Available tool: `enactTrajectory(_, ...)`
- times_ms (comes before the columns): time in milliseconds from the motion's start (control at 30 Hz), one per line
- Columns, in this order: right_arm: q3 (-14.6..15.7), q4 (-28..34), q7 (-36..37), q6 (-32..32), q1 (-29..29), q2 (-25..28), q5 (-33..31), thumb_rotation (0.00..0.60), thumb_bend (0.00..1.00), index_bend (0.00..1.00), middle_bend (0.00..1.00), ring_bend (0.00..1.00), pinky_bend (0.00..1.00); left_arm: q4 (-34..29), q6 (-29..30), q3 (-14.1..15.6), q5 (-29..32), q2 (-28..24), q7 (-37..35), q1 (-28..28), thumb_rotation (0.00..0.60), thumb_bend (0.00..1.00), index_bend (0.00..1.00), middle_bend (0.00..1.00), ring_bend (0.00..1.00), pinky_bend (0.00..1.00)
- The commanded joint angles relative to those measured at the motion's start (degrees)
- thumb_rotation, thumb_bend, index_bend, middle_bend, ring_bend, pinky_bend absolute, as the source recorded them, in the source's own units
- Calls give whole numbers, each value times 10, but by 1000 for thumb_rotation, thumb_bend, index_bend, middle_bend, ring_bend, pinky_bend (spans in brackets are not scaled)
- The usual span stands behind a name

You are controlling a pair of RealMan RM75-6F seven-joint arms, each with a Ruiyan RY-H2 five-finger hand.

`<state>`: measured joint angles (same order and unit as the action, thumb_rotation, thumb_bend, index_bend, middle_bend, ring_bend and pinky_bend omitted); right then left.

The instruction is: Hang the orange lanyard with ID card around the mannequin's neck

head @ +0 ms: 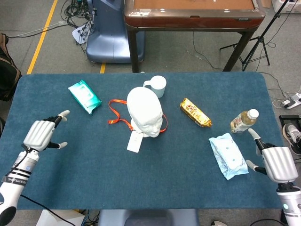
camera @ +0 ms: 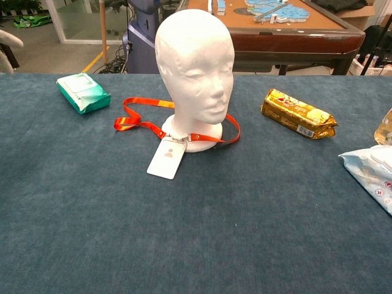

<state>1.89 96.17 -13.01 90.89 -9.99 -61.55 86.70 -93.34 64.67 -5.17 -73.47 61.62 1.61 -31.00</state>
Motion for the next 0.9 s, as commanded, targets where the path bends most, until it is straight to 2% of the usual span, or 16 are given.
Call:
enactTrajectory(33,0,-3,-2,-6,3,-4,4,600,0,134,578,597,792,30,-11,21,-31,18,-3,5,600,0,159,479,496,605)
enactTrajectory(167,-1,-4,-9,-18,1,-8,17,600,0,134,536,535,705,52,-17,33,-52,36,15,6,600,0,177,525,545,658)
enactTrajectory(333,1,-1,-11,-35,-3,-9,36,600,0,134,431,387,495,77,-31,41,-63,54,26,4,600,0,192,568,587,701)
enactTrajectory(467,-2,4,-13,-39,-3,-8,45,600,0,134,414,359,458,80,-69,52,-66,51,32,-7,600,0,192,611,636,734)
enactTrajectory(600,-8,11,-14,-40,-2,-4,48,600,0,134,411,359,458,75,-106,51,-66,46,29,-26,600,7,192,705,737,805)
enactTrajectory(700,-13,19,-17,-41,-2,1,49,600,0,134,411,359,458,66,-143,50,-69,39,16,-45,600,109,192,807,822,853)
enactTrajectory(767,-16,26,-21,-41,-1,6,49,600,0,134,410,359,458,58,-177,53,-69,33,16,-62,600,212,192,865,872,893)
enactTrajectory(900,-20,37,-25,-42,2,13,47,600,0,134,409,359,458,52,-224,51,-60,39,20,-88,600,348,183,920,929,915)
